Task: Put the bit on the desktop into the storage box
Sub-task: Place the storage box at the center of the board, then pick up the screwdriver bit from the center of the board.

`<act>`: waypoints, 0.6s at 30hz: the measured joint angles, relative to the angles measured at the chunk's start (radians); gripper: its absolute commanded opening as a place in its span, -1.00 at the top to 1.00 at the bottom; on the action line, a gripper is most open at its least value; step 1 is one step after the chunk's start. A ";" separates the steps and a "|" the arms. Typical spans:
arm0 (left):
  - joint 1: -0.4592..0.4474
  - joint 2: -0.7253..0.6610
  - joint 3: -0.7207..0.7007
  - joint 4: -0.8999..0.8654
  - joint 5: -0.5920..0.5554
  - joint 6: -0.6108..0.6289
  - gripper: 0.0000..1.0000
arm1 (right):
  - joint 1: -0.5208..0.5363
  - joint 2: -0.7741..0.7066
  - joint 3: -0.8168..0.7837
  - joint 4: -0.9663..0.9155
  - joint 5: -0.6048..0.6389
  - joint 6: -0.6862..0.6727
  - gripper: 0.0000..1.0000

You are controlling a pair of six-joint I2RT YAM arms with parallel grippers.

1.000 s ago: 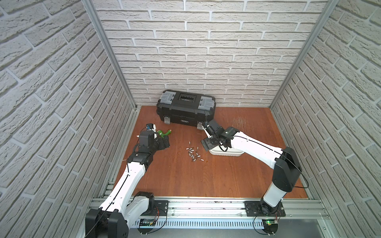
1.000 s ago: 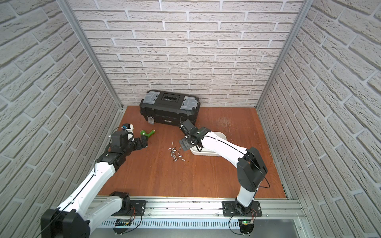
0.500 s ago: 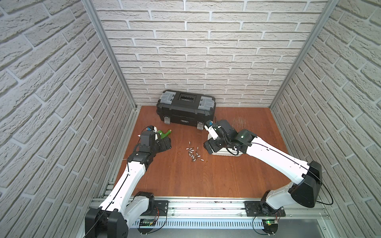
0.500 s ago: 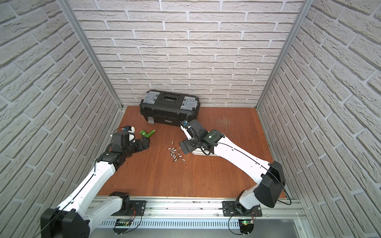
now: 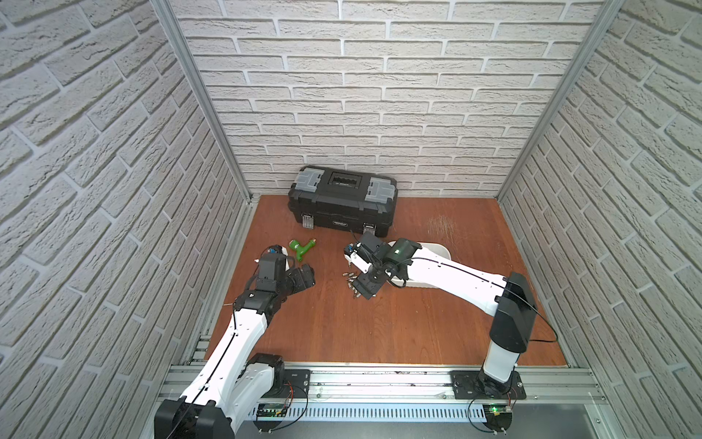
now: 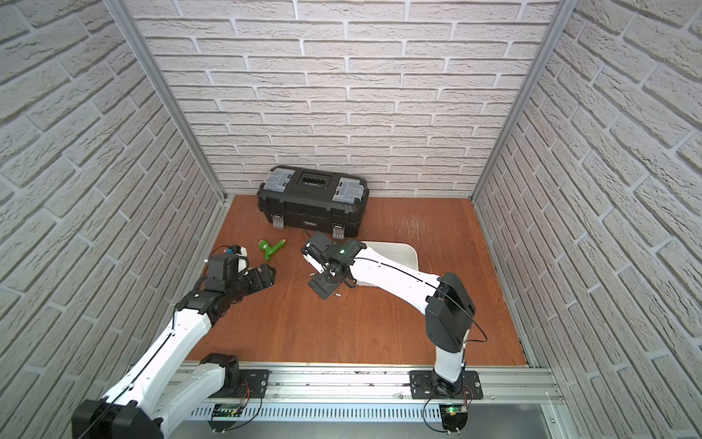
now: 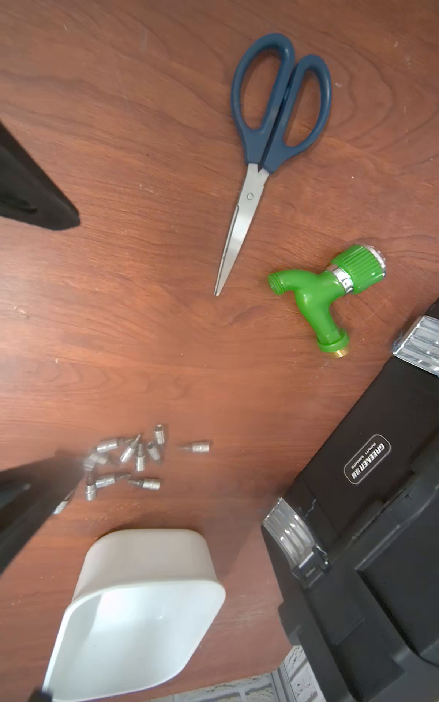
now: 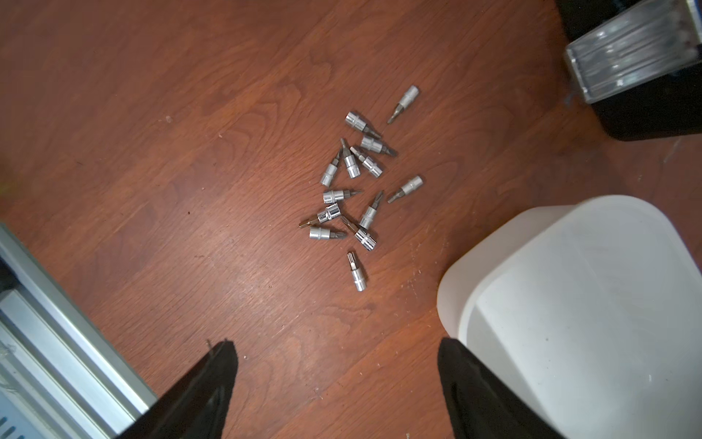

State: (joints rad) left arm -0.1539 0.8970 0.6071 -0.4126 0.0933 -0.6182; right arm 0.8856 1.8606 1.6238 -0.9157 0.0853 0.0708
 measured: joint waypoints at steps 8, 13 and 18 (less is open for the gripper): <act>0.000 -0.034 -0.012 -0.017 0.000 -0.005 -0.96 | 0.000 0.114 0.028 -0.023 0.008 -0.028 -0.40; 0.000 -0.039 -0.012 -0.029 -0.002 -0.005 -0.96 | -0.014 0.178 0.031 -0.024 0.008 -0.030 -0.27; 0.000 -0.038 -0.012 -0.031 -0.002 -0.005 -0.96 | -0.025 0.196 0.019 -0.024 0.005 -0.027 -0.12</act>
State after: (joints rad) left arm -0.1539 0.8593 0.5949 -0.4438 0.0910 -0.6228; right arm 0.8608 2.0571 1.6424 -0.9398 0.0898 0.0433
